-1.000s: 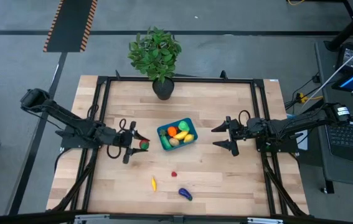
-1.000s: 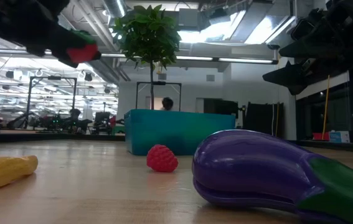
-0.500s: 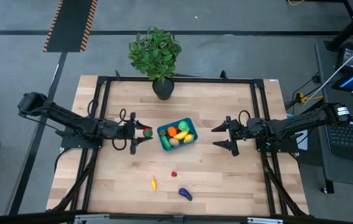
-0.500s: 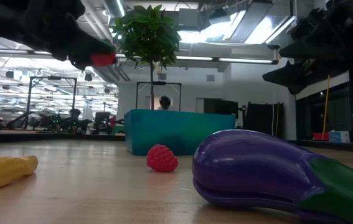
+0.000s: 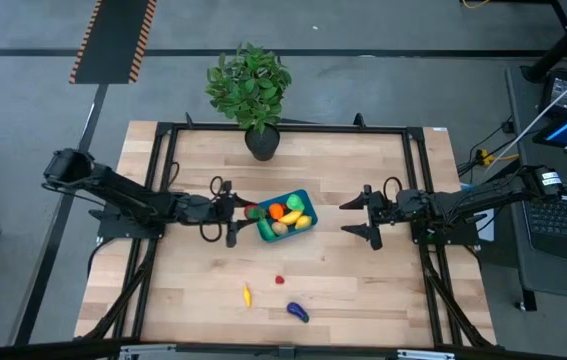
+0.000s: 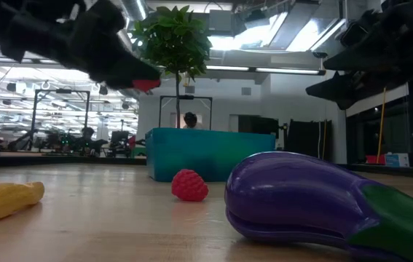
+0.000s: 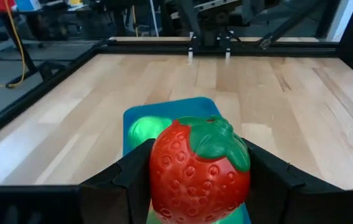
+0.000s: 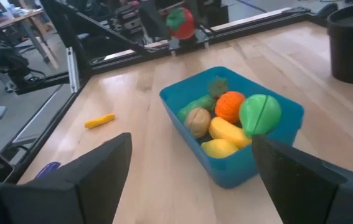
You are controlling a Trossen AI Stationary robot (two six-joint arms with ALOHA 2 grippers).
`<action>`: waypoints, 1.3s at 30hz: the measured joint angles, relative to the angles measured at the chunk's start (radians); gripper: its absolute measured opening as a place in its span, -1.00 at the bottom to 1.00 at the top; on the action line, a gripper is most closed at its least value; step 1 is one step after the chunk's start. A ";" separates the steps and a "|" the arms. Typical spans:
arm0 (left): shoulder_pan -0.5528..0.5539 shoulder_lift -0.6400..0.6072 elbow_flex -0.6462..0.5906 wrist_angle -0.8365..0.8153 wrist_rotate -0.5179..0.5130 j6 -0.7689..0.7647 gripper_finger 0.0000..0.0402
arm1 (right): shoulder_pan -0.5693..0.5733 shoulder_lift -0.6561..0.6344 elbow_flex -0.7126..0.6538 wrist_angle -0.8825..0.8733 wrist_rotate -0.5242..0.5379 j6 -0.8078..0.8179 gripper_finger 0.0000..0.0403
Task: Pick and placing Produce into tupperware
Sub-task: Put the red strawberry into the blue bin
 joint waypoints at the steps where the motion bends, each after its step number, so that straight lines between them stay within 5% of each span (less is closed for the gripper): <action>1: 0.000 0.016 0.020 -0.004 0.000 0.015 -0.08 | 0.000 0.000 0.000 0.000 0.005 -0.001 0.65; 14: 0.052 0.180 0.250 -0.172 -0.052 0.003 -0.08 | 0.000 0.000 0.000 -0.006 0.006 -0.003 0.65; 31: 0.059 0.212 0.285 -0.257 0.052 -0.045 -0.08 | 0.000 0.000 0.000 -0.019 0.005 0.002 0.65; 39: 0.067 0.218 0.449 -0.628 0.062 -0.053 -0.08 | 0.000 0.000 0.000 -0.025 0.005 0.028 0.65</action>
